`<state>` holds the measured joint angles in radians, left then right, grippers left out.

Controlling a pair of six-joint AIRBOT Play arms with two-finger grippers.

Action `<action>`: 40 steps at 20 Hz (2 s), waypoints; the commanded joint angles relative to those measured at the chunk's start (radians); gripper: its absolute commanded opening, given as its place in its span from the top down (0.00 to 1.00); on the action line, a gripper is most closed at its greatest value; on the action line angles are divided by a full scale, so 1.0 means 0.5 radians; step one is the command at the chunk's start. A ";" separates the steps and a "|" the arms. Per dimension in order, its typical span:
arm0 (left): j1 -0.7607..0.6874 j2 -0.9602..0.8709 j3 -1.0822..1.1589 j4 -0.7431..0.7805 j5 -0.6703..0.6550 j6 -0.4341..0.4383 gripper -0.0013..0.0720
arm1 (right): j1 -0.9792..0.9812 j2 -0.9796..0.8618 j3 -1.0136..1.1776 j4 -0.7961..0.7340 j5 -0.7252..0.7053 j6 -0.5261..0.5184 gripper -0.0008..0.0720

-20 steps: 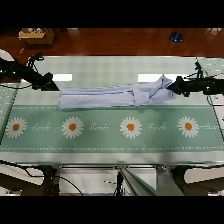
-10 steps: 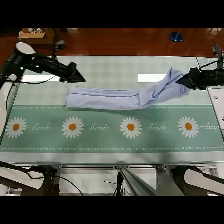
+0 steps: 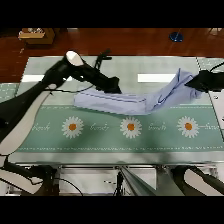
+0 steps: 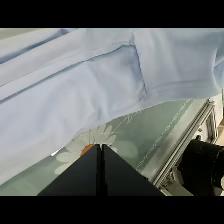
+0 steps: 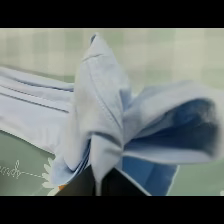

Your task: Fold the shirts.

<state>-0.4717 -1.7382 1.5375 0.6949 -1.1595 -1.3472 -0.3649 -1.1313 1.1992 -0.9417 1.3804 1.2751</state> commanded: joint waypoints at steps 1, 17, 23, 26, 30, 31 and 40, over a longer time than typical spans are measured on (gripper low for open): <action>-0.254 -0.125 0.000 -0.043 0.143 -0.063 0.95 | -0.002 0.083 0.001 -0.037 0.037 0.056 0.97; -0.488 -0.584 0.001 -0.860 0.486 0.056 0.95 | 0.002 0.185 0.001 -0.037 0.197 0.140 0.97; 0.169 -0.182 0.001 -0.588 0.233 0.166 0.96 | 0.129 0.183 0.001 0.170 0.156 0.153 0.97; 0.623 0.134 0.001 -0.407 0.029 0.165 0.96 | 0.543 0.178 0.001 0.060 -0.137 0.258 0.97; 1.192 0.478 0.001 -0.390 -0.286 0.166 0.96 | 1.108 0.033 0.001 -0.022 -0.790 0.476 0.97; 1.303 0.540 0.001 -0.390 -0.348 0.167 0.95 | 1.227 -0.035 0.001 -0.019 -0.926 0.523 0.97; 1.469 0.641 -0.001 -0.105 -0.601 0.211 0.95 | 2.023 -0.785 0.001 0.514 -1.746 0.556 0.52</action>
<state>0.2661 -1.4258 1.5375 0.5571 -1.4319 -1.2453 0.5583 -1.4395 1.1984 -0.7937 0.6109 1.5810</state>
